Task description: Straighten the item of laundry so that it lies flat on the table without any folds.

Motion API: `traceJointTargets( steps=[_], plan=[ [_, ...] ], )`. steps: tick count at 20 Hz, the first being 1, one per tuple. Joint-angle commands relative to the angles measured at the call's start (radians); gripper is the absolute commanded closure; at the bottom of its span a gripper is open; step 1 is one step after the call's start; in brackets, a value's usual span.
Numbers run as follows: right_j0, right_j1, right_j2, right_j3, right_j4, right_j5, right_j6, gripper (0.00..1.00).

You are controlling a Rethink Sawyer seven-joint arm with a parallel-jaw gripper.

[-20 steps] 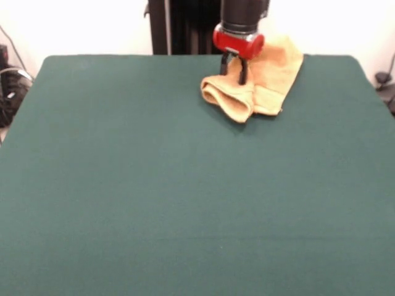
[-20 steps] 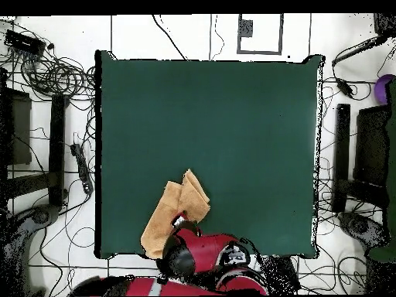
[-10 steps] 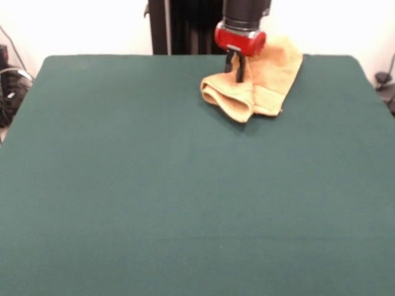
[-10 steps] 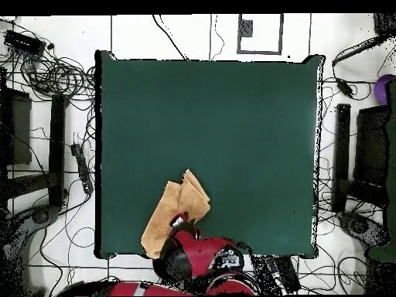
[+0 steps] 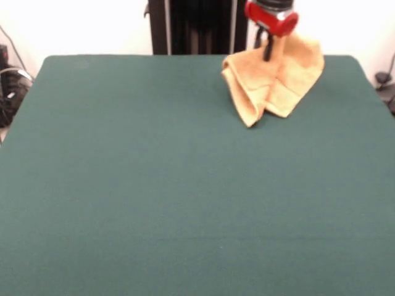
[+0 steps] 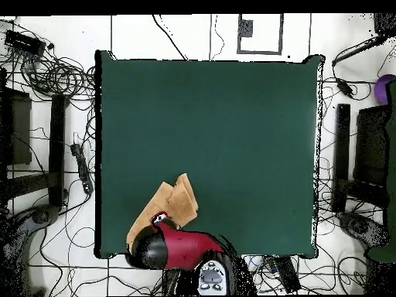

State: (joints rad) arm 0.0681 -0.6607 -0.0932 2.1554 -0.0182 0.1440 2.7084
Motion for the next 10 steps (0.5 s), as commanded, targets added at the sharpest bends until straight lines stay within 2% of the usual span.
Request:
traceJointTargets(
  steps=[1, 6, 10],
  plan=[
    [0.081, -0.060, 0.142, -0.045, 0.176, 0.100, 0.221, 1.00],
    [0.169, -0.009, 0.065, -0.144, 0.230, 0.096, 0.199, 1.00],
    [0.183, 0.053, 0.039, -0.217, 0.237, 0.043, 0.150, 1.00]
  ],
)
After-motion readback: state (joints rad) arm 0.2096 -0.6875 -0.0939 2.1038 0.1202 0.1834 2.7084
